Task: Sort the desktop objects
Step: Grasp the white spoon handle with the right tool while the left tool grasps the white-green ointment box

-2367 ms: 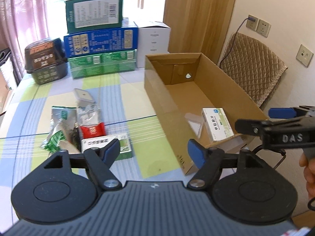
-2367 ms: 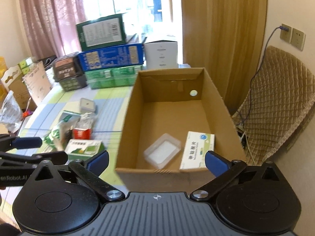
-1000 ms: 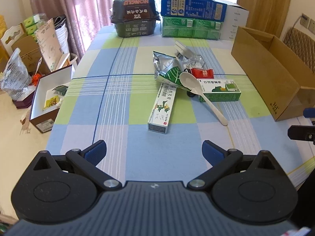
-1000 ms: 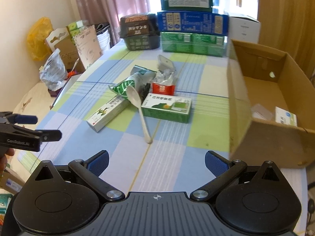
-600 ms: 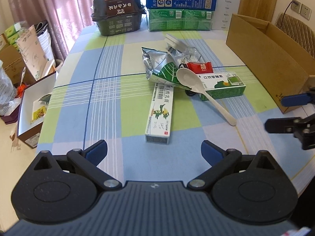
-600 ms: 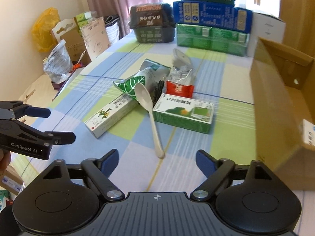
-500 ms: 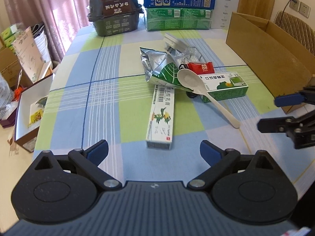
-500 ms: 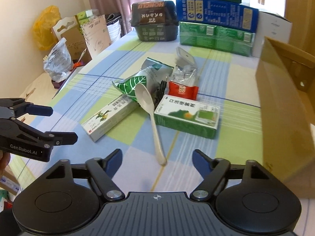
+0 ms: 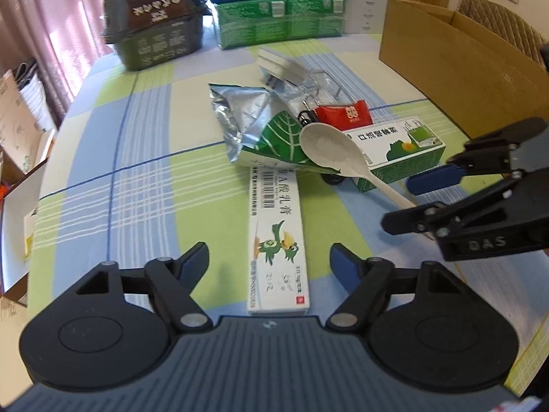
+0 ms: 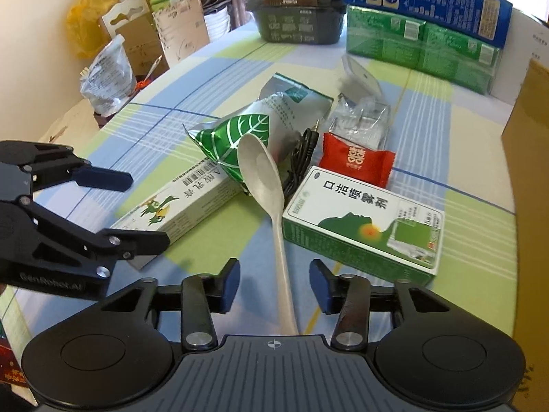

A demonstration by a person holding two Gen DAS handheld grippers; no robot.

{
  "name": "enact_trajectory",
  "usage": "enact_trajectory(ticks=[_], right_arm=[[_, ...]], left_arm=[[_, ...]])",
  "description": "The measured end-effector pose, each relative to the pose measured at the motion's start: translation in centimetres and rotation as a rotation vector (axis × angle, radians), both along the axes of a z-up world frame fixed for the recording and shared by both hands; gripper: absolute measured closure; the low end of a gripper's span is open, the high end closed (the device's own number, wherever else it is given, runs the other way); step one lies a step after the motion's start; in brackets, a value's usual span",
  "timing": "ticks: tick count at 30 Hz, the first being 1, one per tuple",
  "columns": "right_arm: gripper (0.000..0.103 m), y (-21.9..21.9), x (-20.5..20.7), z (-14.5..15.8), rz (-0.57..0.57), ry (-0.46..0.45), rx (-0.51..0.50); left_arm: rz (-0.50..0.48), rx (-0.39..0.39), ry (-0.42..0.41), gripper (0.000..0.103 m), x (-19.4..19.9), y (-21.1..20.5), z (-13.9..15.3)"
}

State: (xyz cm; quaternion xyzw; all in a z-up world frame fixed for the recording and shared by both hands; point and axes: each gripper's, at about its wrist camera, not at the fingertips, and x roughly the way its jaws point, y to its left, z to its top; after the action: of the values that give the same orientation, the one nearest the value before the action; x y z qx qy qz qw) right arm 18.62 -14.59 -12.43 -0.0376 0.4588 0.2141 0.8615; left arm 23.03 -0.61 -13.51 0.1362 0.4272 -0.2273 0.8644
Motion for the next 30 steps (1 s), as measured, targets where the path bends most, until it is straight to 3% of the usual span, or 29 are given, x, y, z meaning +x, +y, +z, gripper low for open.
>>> enact_trajectory(ticks=[8,11,13,16,21,30], right_arm=[[0.077,0.8,1.4,-0.8,0.012,-0.003,-0.008],[0.089,0.9,1.6,-0.9,0.012,-0.003,-0.005],[0.099,0.9,1.7,-0.8,0.007,-0.003,-0.005],[0.100,0.9,1.2,-0.6,0.002,-0.005,-0.005],[0.103,0.0,-0.5,0.3,-0.027,0.005,0.007],[0.103,-2.9,-4.9,1.0,-0.100,0.034,0.048]], left_arm=[[-0.025,-0.005,-0.005,0.044,1.3,-0.4,-1.1],[-0.029,-0.006,-0.006,0.050,1.7,-0.7,-1.3],[-0.034,-0.007,-0.006,0.060,1.9,-1.0,-1.3],[-0.043,-0.007,-0.009,0.068,1.9,-1.3,-1.2],[-0.051,0.010,0.007,0.070,0.7,-1.4,-1.0],[-0.076,0.033,0.022,0.070,-4.9,-1.1,-0.6]])
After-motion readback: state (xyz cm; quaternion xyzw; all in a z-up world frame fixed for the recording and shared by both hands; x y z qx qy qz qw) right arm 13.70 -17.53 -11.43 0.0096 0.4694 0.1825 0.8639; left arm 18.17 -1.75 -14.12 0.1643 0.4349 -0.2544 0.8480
